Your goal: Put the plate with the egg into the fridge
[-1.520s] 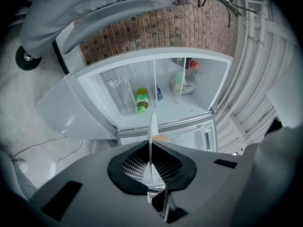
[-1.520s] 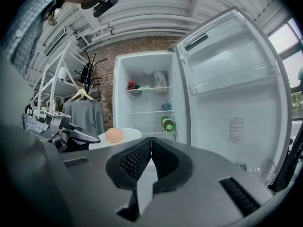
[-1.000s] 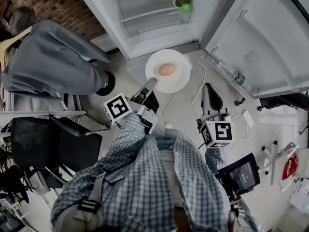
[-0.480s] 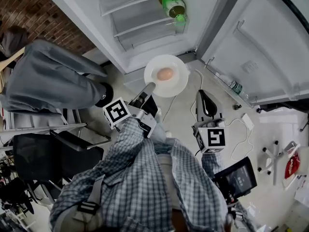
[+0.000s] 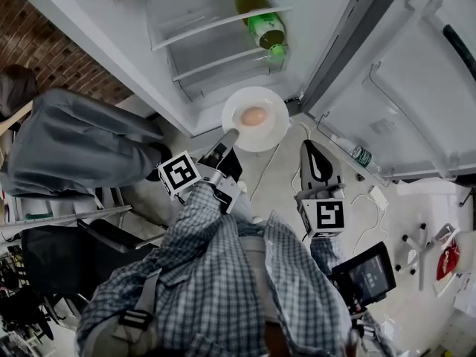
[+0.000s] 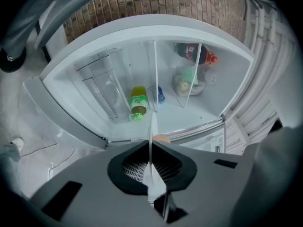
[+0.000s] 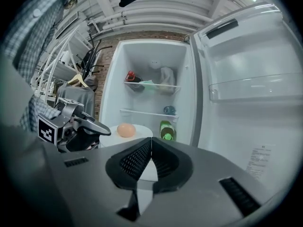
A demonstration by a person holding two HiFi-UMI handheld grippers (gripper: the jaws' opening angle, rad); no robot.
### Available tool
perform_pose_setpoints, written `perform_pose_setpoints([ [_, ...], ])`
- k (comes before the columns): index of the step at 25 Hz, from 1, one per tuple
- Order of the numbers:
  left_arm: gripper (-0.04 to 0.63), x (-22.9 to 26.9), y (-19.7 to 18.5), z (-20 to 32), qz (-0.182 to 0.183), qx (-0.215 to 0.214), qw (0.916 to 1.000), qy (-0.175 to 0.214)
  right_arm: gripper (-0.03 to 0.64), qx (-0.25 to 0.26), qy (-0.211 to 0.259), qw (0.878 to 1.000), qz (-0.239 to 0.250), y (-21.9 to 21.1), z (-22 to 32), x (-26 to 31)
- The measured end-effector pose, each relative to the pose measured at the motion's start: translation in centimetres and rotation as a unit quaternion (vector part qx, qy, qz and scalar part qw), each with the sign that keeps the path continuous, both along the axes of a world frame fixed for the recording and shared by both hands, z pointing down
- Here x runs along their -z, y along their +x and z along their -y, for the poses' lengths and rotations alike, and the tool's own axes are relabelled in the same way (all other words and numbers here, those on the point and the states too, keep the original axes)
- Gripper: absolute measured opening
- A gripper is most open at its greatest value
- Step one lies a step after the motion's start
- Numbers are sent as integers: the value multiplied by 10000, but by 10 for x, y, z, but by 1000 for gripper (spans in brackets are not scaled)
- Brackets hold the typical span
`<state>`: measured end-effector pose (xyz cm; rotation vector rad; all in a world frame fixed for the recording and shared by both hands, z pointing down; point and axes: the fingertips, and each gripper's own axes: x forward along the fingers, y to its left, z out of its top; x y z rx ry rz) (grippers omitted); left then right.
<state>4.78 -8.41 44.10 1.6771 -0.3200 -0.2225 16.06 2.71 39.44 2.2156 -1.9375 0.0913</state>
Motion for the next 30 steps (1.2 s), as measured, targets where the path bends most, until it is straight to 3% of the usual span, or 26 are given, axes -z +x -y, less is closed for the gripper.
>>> perform_pose_setpoints([
  [11, 17, 11, 16, 48, -142, -208, 9996, 123, 8, -48, 3, 9998, -212, 11, 59, 9],
  [15, 17, 10, 22, 59, -142, -357, 9992, 129, 8, -13, 308, 9993, -222, 8, 84, 22],
  [18, 17, 14, 28, 63, -145, -409, 9990, 87, 8, -164, -42, 9996, -229, 17, 85, 19],
  [21, 17, 22, 35, 70, -258, -360, 9990, 82, 8, -253, -228, 9992, -209, 30, 87, 17],
  [25, 17, 21, 32, 82, -149, -227, 9996, 81, 8, -122, -246, 9991, -331, 33, 99, 17],
  [30, 17, 20, 36, 96, -141, 16, 9999, 60, 8, 125, 207, 9992, -313, 34, 122, 33],
])
